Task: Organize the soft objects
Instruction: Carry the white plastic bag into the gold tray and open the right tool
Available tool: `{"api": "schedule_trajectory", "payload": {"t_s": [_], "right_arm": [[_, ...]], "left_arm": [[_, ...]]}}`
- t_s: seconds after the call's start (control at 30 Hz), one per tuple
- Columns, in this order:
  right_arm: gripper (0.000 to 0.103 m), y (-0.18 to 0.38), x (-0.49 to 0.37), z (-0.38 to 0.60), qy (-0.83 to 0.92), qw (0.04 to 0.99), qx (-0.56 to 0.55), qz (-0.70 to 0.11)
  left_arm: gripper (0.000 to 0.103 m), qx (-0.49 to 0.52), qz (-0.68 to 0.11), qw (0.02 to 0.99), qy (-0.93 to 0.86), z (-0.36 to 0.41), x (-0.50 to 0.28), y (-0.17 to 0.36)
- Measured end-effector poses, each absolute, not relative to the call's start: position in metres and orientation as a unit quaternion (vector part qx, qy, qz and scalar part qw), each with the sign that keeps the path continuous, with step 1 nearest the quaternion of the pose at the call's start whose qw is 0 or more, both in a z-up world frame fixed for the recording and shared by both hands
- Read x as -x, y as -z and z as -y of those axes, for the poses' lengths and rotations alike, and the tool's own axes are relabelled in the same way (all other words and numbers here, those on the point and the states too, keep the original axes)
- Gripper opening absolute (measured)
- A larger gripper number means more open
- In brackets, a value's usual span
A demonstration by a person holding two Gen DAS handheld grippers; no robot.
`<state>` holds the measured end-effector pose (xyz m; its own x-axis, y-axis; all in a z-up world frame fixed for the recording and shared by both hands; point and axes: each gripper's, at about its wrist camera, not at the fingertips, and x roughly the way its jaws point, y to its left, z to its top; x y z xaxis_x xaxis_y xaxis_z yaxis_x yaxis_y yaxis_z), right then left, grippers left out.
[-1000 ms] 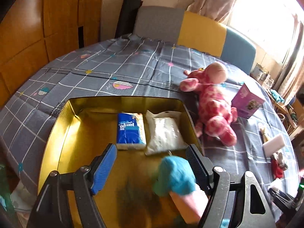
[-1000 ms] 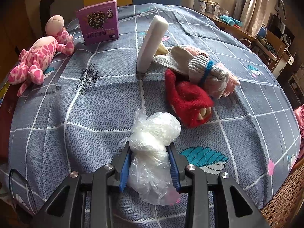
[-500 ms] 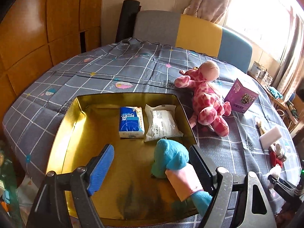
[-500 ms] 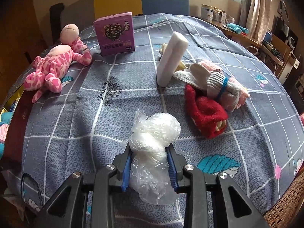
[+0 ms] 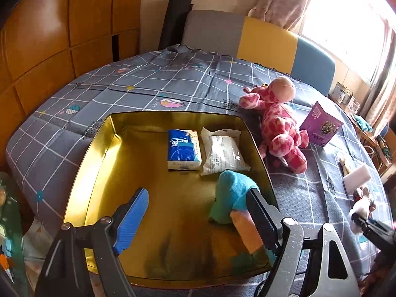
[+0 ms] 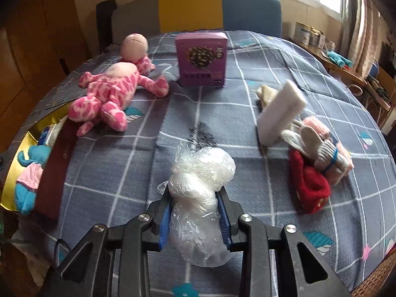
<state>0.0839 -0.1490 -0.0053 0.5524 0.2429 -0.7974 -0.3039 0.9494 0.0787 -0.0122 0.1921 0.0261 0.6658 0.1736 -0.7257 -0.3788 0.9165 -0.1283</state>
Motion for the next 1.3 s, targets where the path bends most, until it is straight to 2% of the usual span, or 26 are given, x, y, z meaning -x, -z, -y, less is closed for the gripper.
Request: {"api": "schedule_trajectory", "payload": {"t_s": [0.2, 0.47, 0.7, 0.93, 1.1, 1.17, 1.23, 1.3], "right_arm": [[0.032, -0.027, -0.078, 0.088, -0.259, 0.865, 0.045, -0.428], [0.032, -0.062, -0.062, -0.017, -0.432, 0.795, 0.026, -0.426], [0.034, -0.042, -0.063, -0.124, -0.473, 0.752, 0.069, -0.454], [0.039, 0.003, -0.083, -0.173, -0.437, 0.747, 0.126, -0.485], [0.044, 0.006, -0.089, -0.162, -0.438, 0.745, 0.093, -0.495], [0.050, 0.004, -0.093, -0.156, -0.443, 0.743, 0.074, -0.497], [0.060, 0.001, -0.094, -0.148, -0.442, 0.748, 0.056, -0.492], [0.060, -0.003, -0.093, -0.141, -0.438, 0.754, 0.047, -0.487]], "left_arm": [[0.082, 0.151, -0.374, 0.900, -0.168, -0.209, 0.020, -0.025], [0.082, 0.184, -0.352, 0.888, -0.231, -0.259, 0.040, -0.031], [0.082, 0.205, -0.348, 0.877, -0.260, -0.285, 0.054, -0.024], [0.082, 0.207, -0.348, 0.876, -0.261, -0.286, 0.055, -0.019], [0.082, 0.204, -0.349, 0.875, -0.265, -0.286, 0.054, -0.016], [0.082, 0.207, -0.352, 0.874, -0.264, -0.286, 0.054, -0.014], [0.082, 0.206, -0.351, 0.874, -0.266, -0.286, 0.054, -0.013], [0.082, 0.201, -0.352, 0.875, -0.264, -0.283, 0.053, -0.014]]}}
